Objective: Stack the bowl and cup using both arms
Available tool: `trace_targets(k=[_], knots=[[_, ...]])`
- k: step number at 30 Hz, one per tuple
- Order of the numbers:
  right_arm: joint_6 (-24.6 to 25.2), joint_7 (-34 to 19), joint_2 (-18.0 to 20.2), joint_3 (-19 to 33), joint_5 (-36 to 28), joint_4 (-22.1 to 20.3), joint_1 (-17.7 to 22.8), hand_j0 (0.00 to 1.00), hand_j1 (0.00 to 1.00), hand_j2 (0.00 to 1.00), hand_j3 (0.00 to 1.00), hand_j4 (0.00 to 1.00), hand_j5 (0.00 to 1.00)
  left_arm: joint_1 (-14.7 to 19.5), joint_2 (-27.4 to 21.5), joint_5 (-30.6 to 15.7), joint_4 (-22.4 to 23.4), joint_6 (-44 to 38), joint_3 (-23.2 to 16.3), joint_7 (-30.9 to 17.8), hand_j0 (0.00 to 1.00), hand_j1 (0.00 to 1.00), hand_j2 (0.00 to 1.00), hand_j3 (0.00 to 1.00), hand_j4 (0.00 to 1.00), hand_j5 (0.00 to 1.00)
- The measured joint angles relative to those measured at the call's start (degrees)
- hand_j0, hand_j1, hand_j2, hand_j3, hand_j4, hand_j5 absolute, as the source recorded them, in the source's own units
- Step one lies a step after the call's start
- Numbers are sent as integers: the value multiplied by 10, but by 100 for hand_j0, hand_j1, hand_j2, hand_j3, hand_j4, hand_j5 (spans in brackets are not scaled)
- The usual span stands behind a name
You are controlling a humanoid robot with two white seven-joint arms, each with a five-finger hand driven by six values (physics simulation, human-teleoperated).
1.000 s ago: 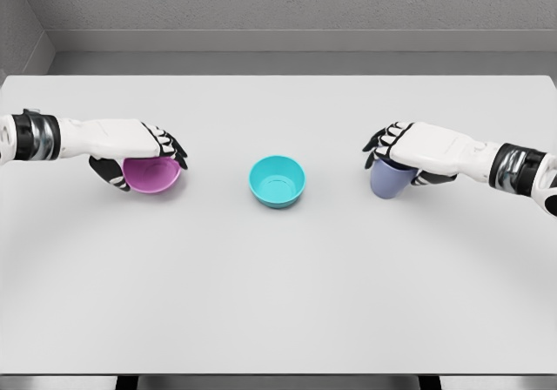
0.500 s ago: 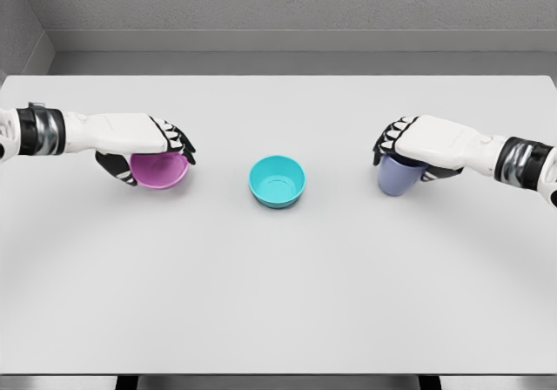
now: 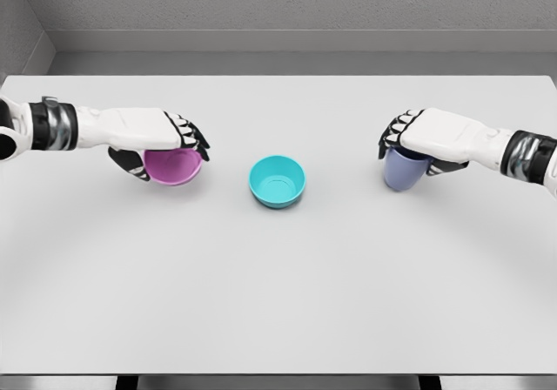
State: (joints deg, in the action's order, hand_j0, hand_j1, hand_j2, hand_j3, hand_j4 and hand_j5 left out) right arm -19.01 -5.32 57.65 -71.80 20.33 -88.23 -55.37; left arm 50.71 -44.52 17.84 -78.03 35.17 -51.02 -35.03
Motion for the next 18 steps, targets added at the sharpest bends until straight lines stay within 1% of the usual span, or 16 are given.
trace_targets(k=[18], knots=[[-3,0,9,1,-1,-3,-15,61,61,61,61,61,61,10,27,0,-1,0,0,0,74,74,74,74,74,74]])
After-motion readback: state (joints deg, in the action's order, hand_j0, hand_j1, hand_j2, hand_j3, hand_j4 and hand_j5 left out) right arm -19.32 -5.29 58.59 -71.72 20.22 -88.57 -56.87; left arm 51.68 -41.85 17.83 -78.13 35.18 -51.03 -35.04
